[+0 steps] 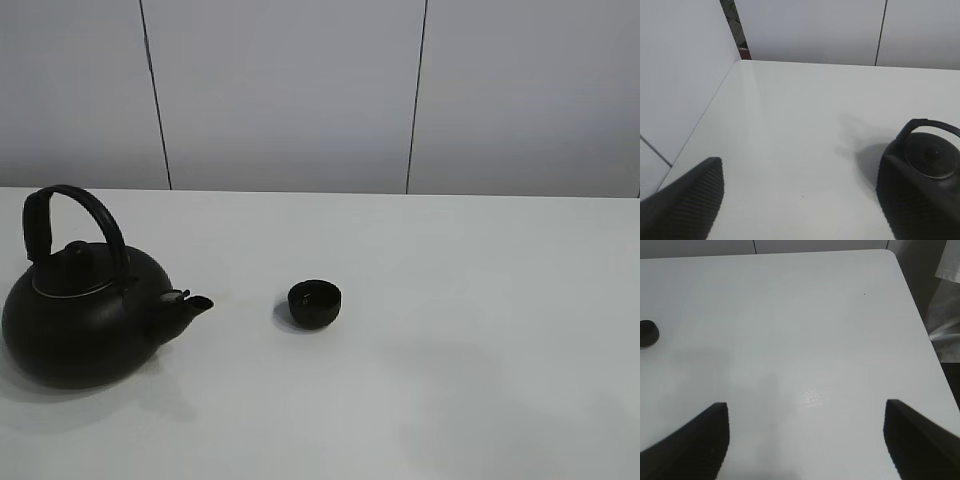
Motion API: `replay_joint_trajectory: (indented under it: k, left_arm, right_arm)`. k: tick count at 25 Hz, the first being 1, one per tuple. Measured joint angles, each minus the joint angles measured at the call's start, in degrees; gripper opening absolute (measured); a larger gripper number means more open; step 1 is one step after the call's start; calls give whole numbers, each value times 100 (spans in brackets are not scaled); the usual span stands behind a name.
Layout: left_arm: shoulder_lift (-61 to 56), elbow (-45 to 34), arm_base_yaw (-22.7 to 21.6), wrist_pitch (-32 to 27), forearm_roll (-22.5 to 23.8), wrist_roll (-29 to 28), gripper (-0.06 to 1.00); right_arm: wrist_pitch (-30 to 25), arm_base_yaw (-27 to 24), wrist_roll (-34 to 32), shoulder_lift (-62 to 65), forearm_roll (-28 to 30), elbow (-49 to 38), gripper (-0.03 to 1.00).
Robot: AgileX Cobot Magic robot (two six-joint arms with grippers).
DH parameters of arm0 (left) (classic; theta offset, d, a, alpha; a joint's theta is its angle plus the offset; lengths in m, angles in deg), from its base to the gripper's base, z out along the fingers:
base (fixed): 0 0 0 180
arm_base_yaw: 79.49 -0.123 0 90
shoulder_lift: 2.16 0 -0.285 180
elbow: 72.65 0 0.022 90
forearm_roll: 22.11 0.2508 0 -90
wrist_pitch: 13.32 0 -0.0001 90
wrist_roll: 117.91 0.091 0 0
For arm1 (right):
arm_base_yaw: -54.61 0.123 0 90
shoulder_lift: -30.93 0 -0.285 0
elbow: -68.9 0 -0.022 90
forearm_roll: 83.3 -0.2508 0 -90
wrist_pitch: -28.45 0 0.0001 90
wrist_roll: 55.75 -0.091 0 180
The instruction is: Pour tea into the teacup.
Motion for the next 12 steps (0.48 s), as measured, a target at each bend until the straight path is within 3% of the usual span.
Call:
replay_joint_trajectory:
  k: [7,12]
  left_arm:
    - [-1553,-541,0,-1360,-565,-64,60]
    - [-2190,-1127,0,-1521,-583,-164,60]
  right_arm:
    - [0,0,0,0,0,0,58]
    - [0,0,0,0,0,0,58]
